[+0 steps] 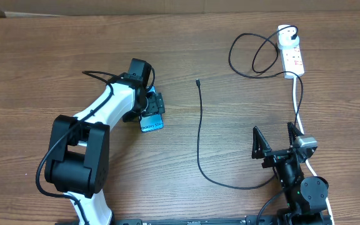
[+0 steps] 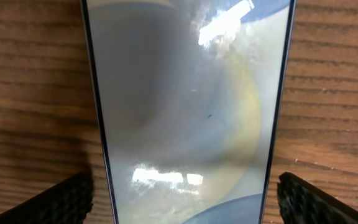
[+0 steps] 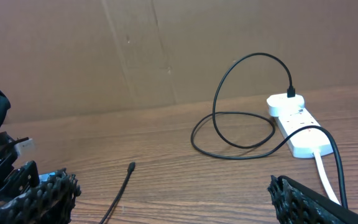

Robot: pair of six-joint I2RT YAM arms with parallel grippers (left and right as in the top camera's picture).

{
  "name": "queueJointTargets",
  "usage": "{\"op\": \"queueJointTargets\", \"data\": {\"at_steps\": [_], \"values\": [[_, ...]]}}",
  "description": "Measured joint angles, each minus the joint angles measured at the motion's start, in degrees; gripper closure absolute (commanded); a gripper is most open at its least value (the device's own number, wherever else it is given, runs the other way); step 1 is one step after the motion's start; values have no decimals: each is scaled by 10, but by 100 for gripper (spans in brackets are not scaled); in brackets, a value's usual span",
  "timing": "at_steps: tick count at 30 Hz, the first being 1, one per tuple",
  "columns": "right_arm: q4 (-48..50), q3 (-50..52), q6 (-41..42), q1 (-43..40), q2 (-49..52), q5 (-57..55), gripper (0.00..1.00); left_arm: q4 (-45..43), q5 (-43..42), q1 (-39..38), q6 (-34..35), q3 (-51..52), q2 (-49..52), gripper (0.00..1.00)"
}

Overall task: Plug charger to phone and switch on socket
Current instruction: 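Lift the phone with the left gripper and tilt it upright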

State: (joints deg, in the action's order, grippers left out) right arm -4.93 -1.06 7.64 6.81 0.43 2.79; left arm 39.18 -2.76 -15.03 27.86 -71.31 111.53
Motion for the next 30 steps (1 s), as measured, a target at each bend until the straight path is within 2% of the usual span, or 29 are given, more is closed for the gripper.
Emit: {"op": "queueJointTargets", "data": {"at_steps": [9, 12, 18, 20, 22, 30], "values": [[0, 0, 0, 0, 0, 0, 0, -7, 3, -4, 0, 0, 0, 11], [0, 0, 0, 0, 0, 0, 0, -7, 15, -16, -2, 0, 1, 8], [0, 0, 0, 0, 0, 0, 0, -6, 57, -43, -4, 1, 5, 10], [0, 0, 0, 0, 0, 0, 0, -4, 73, -47, -4, 1, 6, 13], [0, 0, 0, 0, 0, 0, 0, -4, 81, -47, -4, 1, 6, 20], [0, 0, 0, 0, 0, 0, 0, -5, 84, -47, -4, 1, 6, 34]]}}
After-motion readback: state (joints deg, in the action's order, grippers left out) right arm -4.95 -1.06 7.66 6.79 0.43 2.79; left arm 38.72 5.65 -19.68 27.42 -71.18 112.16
